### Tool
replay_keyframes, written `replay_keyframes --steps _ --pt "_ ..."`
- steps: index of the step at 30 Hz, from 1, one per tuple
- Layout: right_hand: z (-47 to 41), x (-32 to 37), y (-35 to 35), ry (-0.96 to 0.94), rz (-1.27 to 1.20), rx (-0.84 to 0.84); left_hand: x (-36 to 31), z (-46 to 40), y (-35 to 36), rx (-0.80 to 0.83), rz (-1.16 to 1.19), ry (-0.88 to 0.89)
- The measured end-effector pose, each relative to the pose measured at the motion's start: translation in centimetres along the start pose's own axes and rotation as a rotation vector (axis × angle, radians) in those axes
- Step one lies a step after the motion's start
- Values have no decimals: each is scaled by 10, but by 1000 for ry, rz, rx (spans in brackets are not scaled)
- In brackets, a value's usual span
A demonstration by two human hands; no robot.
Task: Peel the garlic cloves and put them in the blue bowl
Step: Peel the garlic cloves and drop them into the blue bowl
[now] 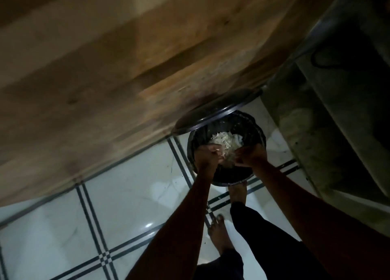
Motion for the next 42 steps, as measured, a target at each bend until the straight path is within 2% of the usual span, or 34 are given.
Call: replay_keyframes --steps 2,4,5,7,9,12,14,17,19,22,26,28,33,39,42 --pt "-21 -9 8 -121 157 -42 15 -22 8 -77 -302 155" --pt "-26 -10 13 -261 387 -190 26 -35 16 -143 -619 354" --pt "-27 -9 15 -330 478 -265 26 -36 21 -149 -737 432" --pt "-26 -7 19 -437 506 -301 22 -35 27 -91 -835 501" --pt "-25 -7 16 -470 496 -316 11 -25 24 -91 -831 510" --pt "-17 -6 0 -337 448 -207 -14 4 17 -135 -783 582" --pt "14 7 -22 -304 367 -184 -32 31 9 -127 -666 578" --pt "97 33 -73 -334 94 -172 -69 99 -6 -46 -409 468" --pt "154 38 -114 -364 -16 -163 -100 160 -12 -11 -353 524" --pt "233 36 -178 -515 -59 -181 -151 268 -18 49 -348 648" --pt "359 35 -264 -622 -96 -273 -198 403 -7 158 -311 777" --pt "408 27 -304 -667 -134 -337 -208 456 8 245 -244 784" --pt "483 -28 -398 -717 -153 -564 -196 558 69 460 -257 858" --pt "522 -131 -510 -639 -273 -722 -155 659 168 668 -313 909" --pt "524 -197 -567 -586 -439 -752 -124 707 223 747 -333 897"
Point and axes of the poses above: each hand's wrist, its own z-axis away from the middle knuckle, its own y-axis out of the palm, x = y × z, the point moved 2 cm from there along -z, towards the middle knuckle, and after that the axes turned 7 degrees about -x, right-handed, at the moved point
